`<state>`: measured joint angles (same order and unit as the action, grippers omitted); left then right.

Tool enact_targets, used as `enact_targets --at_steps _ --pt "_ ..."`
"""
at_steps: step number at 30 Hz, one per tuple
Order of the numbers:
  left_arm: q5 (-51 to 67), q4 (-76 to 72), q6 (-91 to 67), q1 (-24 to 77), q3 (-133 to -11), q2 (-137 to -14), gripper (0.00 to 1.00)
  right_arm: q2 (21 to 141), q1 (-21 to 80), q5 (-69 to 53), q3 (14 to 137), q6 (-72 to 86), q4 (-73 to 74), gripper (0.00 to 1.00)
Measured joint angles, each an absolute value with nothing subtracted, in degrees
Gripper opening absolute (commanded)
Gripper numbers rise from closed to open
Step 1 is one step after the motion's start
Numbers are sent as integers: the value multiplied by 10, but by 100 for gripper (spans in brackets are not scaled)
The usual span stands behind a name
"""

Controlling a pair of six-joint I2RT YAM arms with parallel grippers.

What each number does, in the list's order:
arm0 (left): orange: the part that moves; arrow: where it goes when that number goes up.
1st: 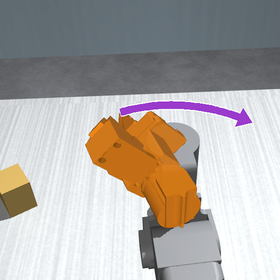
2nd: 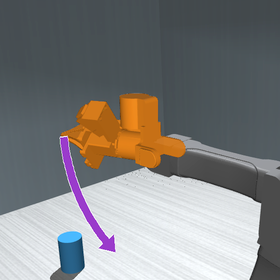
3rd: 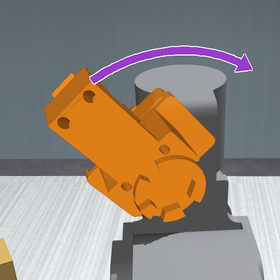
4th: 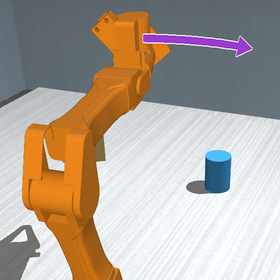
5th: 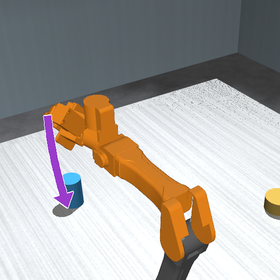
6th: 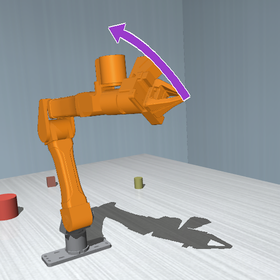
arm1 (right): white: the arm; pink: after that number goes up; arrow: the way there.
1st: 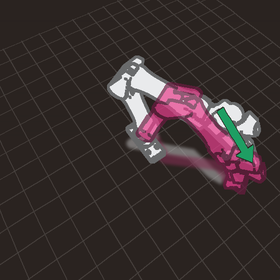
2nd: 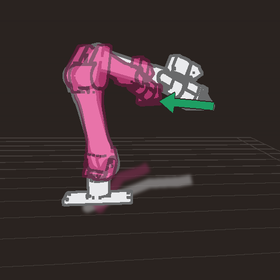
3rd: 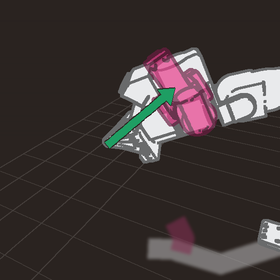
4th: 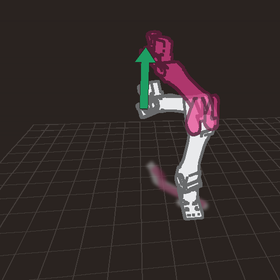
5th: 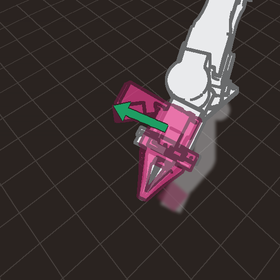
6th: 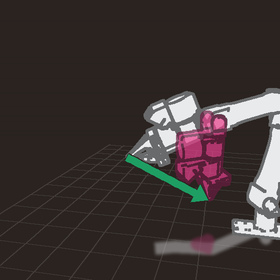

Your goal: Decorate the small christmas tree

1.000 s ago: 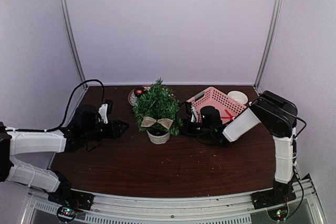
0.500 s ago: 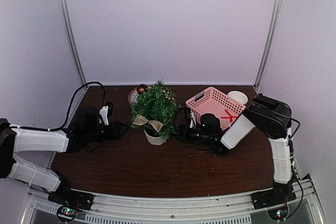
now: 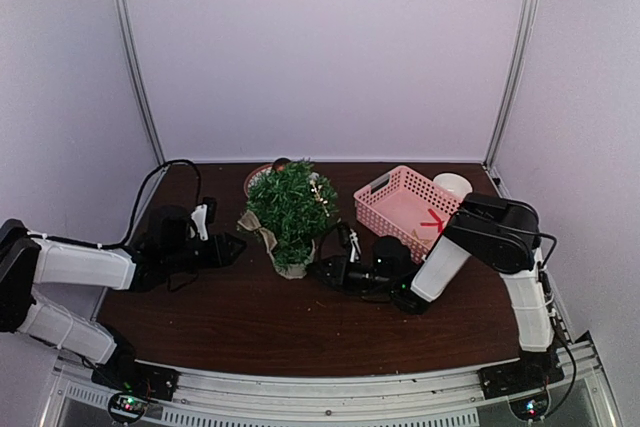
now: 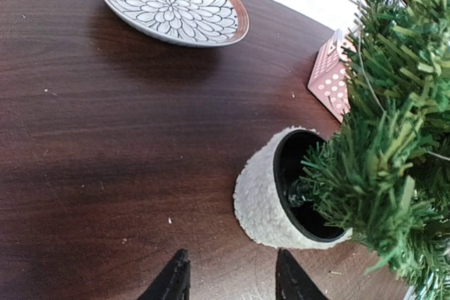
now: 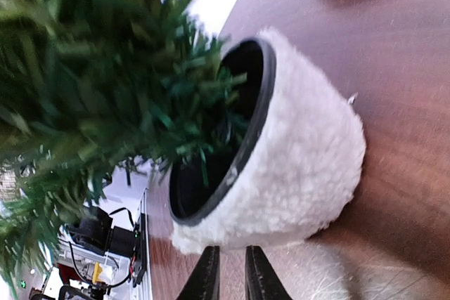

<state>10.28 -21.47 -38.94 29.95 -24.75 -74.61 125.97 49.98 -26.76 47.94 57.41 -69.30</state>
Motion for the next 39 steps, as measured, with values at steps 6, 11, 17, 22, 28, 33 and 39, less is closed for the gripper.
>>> enact_targets --at_steps 6,11,17,22,28,33,39 --pt "107 -223 -390 294 -247 -747 41 1264 510 -266 481 574 -710 17" --pt "111 -227 -391 289 -247 -749 41 1263 511 -266 481 574 -718 17" --pt "114 -227 -392 284 -247 -751 42 1260 511 -253 454 572 -744 21" --pt "115 -226 -391 282 -247 -750 44 1225 510 -229 393 558 -739 25" --pt "115 -226 -391 277 -247 -750 44 1127 507 -203 351 521 -691 30" --pt "116 -225 -391 275 -247 -748 45 990 501 -180 344 446 -535 35" --pt "116 -222 -389 274 -247 -737 46 820 482 -136 411 316 -252 49"
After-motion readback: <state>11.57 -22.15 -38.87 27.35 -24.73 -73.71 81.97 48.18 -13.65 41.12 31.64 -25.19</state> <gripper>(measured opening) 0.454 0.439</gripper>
